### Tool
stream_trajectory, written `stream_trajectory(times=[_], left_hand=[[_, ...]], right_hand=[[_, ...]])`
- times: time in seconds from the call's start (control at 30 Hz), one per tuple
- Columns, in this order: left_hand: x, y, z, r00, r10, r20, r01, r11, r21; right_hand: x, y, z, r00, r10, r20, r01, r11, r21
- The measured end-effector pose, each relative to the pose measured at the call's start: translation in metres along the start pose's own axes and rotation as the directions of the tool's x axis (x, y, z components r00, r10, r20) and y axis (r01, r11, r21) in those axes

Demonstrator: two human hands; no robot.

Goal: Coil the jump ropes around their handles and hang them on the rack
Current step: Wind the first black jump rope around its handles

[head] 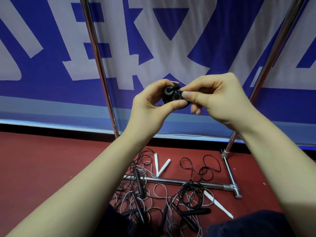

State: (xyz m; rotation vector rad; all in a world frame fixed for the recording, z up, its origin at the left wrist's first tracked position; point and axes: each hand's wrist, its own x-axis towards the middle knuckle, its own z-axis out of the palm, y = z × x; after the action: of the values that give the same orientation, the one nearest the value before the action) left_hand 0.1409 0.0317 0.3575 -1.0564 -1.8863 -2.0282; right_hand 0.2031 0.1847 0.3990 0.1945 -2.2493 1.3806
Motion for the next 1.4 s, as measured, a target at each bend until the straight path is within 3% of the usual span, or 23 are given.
stream_trajectory(times=[0.23, 0.43, 0.5, 0.6, 0.67, 0.77, 1.07, 1.2, 1.33, 1.4], left_hand=[[0.0, 0.001, -0.006, 0.997, 0.033, 0.064, -0.033, 0.999, 0.001], [-0.005, -0.001, -0.007, 0.997, 0.024, 0.078, -0.034, 0.99, 0.133], [-0.006, -0.001, -0.005, 0.999, -0.028, 0.036, 0.022, 0.987, 0.16], [-0.002, 0.004, -0.003, 0.985, -0.154, 0.078, 0.154, 0.988, 0.004], [0.001, 0.007, -0.006, 0.969, -0.184, 0.167, 0.2, 0.976, -0.088], [0.004, 0.01, -0.011, 0.947, -0.215, 0.238, 0.242, 0.966, -0.088], [0.005, 0.011, -0.011, 0.976, -0.199, 0.092, 0.17, 0.952, 0.256], [0.003, 0.012, -0.01, 0.981, -0.177, 0.076, 0.149, 0.948, 0.28], [0.006, 0.015, -0.007, 0.98, -0.176, 0.092, 0.156, 0.969, 0.191], [0.006, 0.014, -0.007, 0.972, -0.198, 0.131, 0.17, 0.965, 0.199]], right_hand=[[0.002, 0.01, -0.003, 0.994, 0.044, 0.099, -0.064, 0.978, 0.201], [0.005, 0.016, 0.0, 0.978, 0.159, 0.138, -0.19, 0.95, 0.249], [0.007, 0.016, 0.001, 0.97, 0.191, 0.147, -0.225, 0.938, 0.265], [0.009, 0.018, -0.001, 0.962, 0.245, 0.122, -0.272, 0.907, 0.322], [0.01, 0.019, -0.004, 0.965, 0.236, 0.112, -0.259, 0.913, 0.314], [0.009, 0.02, -0.004, 0.968, 0.211, 0.134, -0.24, 0.935, 0.262], [0.006, 0.019, 0.001, 0.958, 0.116, 0.261, -0.135, 0.989, 0.057], [0.006, 0.022, -0.002, 0.934, 0.117, 0.336, -0.151, 0.985, 0.077], [0.007, 0.018, -0.001, 0.936, 0.116, 0.333, -0.212, 0.94, 0.268], [0.007, 0.017, 0.0, 0.935, 0.108, 0.338, -0.202, 0.945, 0.258]])
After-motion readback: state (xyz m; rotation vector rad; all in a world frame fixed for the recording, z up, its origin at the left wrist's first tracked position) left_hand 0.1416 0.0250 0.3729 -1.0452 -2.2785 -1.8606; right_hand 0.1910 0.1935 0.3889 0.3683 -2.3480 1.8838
